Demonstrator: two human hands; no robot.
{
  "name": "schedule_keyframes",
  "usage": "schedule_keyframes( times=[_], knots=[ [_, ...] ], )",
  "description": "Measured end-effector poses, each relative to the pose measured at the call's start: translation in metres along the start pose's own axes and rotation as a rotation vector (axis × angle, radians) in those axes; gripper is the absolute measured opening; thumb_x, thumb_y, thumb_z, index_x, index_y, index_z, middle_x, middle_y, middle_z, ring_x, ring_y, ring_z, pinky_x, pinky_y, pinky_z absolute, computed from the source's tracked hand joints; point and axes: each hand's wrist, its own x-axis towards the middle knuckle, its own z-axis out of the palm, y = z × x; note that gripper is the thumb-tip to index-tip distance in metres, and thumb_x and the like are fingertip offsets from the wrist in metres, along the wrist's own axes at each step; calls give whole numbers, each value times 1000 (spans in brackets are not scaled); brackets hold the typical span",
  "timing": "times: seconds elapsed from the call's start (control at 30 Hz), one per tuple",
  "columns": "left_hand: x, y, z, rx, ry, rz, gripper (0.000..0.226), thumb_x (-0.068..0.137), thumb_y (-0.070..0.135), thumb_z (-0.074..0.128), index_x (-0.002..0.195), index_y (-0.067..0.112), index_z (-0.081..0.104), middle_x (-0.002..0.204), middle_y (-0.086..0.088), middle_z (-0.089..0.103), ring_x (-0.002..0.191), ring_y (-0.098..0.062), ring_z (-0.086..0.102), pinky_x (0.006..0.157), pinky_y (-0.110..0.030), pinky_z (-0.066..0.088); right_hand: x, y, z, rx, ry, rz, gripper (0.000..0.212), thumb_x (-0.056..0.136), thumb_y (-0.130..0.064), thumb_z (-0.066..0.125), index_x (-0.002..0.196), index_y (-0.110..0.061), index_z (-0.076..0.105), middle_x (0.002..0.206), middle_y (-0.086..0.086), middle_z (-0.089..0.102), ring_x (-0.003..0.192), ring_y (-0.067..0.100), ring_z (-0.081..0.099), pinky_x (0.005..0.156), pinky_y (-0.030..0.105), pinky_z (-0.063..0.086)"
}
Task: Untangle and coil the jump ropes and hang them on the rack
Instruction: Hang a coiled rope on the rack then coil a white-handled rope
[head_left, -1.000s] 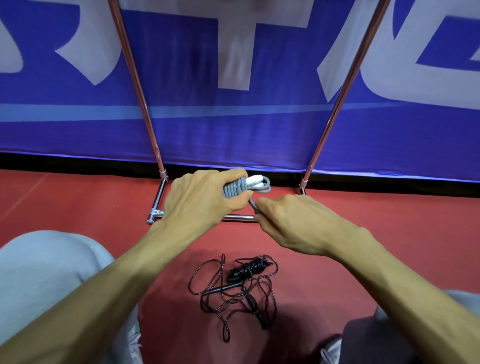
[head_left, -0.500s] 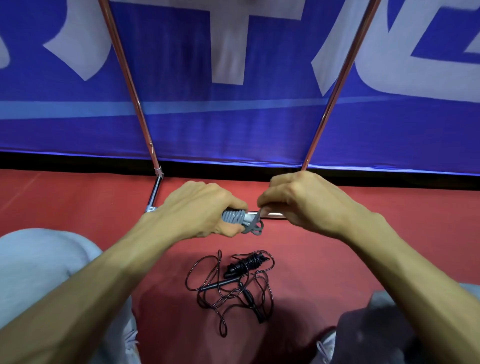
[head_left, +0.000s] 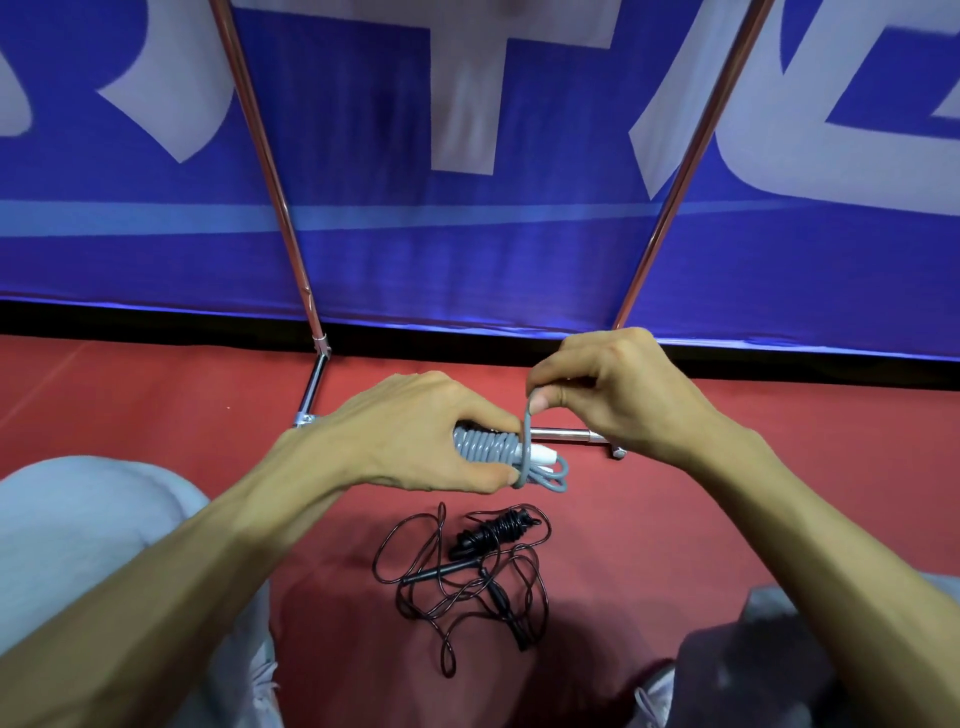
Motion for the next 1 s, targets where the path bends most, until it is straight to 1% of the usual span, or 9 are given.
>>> schedule_keyframes(
  times=[0.1,0.2,0.27,0.37,0.53,0.67,0.77,0.83,1.0],
  knots=[
    [0,4,2,-190,-22,10,36,70,72,52,103,61,61,72,2,60,64,-16,48,64,-40,47,-1,5,3,42,-28,66,15,81,-32,71,81,-17,75,70,-14,61,68,11,56,61,13,40],
    [1,8,2,-447,-13,-6,35,73,62,70,102,42,72,67,-9,58,53,-13,43,53,-29,38,-4,9,4,93,-33,178,12,85,-29,69,82,-18,73,70,-8,66,66,12,58,61,18,42],
    [2,12,2,-574,65,-52,35,66,54,81,95,35,76,61,-12,56,50,-13,42,50,-25,35,-5,10,4,126,-58,232,13,89,-29,65,80,-20,71,67,-6,64,62,9,55,58,16,41],
    [4,18,7,-762,230,-120,28,65,38,86,91,30,78,52,1,53,45,-13,42,45,-21,35,-5,8,4,135,-97,296,20,95,-23,56,77,-22,66,57,-15,55,56,5,50,53,12,36],
    [8,16,6,-1054,456,-207,17,75,25,80,92,22,80,66,-4,65,51,-12,50,48,-29,45,-3,-7,13,177,-79,361,24,95,-31,55,74,-23,62,50,-11,48,50,6,46,52,13,34],
    [9,17,7,-1095,527,-267,16,78,26,78,93,23,79,70,-5,68,47,-13,52,43,-25,45,-1,-14,19,181,-139,366,22,95,-30,55,79,-18,64,54,-6,45,51,9,39,51,18,32],
    [8,15,7,-1091,524,-278,37,80,28,77,114,40,68,67,-5,66,48,-17,51,43,-24,45,-3,-20,18,151,-161,317,26,95,-27,53,81,-7,62,56,8,46,52,13,35,51,23,29],
    [9,16,8,-1056,498,-243,44,84,30,73,122,48,61,74,-6,65,50,-17,50,45,-26,47,-4,-22,16,120,-142,297,24,94,-24,52,82,-5,62,55,8,47,54,18,37,51,23,30],
    [12,18,9,-1031,525,-226,20,85,32,71,102,42,73,75,0,65,47,-13,52,42,-24,45,-7,-23,11,73,120,328,12,89,-23,63,97,-17,69,56,-5,50,60,11,48,58,17,37]
  ],
)
